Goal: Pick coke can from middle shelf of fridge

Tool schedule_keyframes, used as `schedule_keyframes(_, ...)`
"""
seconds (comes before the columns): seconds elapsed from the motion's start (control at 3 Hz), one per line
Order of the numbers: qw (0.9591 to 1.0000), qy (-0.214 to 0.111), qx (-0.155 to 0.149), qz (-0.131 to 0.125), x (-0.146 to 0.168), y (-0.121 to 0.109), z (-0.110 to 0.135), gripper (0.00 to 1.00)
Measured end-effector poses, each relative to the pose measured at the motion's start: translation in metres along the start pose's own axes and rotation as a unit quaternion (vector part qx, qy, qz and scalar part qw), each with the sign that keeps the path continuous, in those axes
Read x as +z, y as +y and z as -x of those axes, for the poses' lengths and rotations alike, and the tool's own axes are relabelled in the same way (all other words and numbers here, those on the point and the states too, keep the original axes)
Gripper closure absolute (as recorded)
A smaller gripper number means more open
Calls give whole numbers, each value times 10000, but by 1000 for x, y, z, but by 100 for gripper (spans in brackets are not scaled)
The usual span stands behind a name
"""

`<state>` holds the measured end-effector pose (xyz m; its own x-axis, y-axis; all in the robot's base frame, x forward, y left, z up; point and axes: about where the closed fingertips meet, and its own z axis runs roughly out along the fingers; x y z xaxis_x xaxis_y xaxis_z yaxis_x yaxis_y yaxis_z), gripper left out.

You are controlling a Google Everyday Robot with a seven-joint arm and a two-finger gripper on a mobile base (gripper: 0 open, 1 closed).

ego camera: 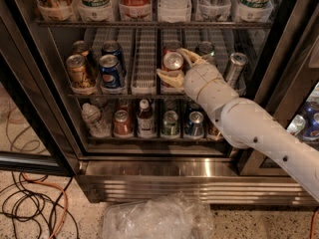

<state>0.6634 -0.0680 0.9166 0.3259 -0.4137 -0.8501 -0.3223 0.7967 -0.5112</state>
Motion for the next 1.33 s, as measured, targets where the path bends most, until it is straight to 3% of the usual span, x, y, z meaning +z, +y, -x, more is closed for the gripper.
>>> schedule_keyframes(0.33, 9997, -17, -145, 175, -8, -6, 23, 100)
schedule_keyframes(0.67, 9988, -128, -468, 107, -29, -23, 71, 100)
schedule_keyframes(1.0, 9989, -39, -413, 234, -53, -29, 95, 100)
schedule_keyframes(1.33, 9976, 382, 253, 528, -88, -14, 88, 100)
